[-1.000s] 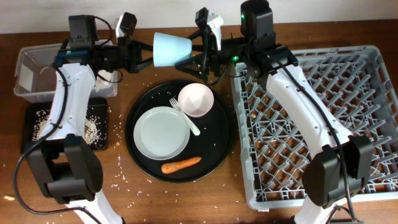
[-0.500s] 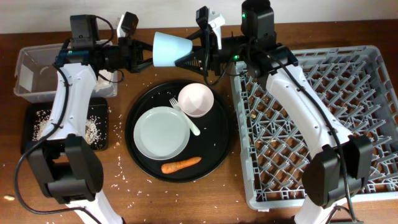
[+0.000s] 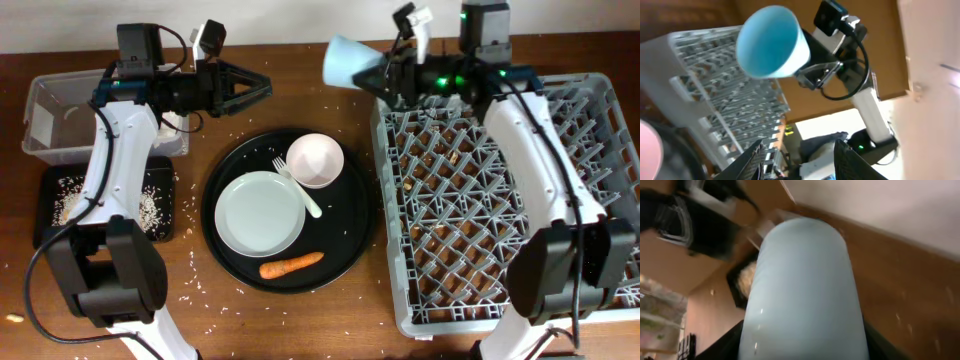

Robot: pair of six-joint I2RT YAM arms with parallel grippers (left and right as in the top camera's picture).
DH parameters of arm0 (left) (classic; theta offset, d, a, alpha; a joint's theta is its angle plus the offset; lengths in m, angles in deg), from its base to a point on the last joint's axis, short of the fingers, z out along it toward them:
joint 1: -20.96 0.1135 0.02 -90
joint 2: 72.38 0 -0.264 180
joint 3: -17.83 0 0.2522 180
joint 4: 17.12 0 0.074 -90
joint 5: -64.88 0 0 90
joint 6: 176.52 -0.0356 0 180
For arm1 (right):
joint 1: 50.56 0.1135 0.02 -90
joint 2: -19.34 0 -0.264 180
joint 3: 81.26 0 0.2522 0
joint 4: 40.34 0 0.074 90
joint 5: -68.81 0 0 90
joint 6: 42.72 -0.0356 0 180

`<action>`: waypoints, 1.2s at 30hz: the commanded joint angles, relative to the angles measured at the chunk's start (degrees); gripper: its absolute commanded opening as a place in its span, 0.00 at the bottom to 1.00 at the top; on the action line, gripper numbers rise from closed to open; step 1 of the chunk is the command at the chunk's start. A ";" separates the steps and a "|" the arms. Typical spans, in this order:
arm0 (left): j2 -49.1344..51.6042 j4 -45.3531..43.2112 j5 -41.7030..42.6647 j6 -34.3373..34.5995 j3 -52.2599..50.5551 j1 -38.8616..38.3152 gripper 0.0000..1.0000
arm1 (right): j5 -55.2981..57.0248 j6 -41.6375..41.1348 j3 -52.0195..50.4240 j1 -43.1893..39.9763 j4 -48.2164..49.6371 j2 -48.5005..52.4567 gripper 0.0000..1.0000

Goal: Sort waste into correct bins and load items into the dishwasher rack
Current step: 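Grasp the blue cup with the right gripper and release the left, then lower the blue cup into the grey dish rack with the right gripper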

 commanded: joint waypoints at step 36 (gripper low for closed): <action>-0.26 16.33 -64.52 -8.59 0.68 -0.13 0.45 | 55.67 -11.26 -10.60 -1.42 -40.24 -6.32 0.78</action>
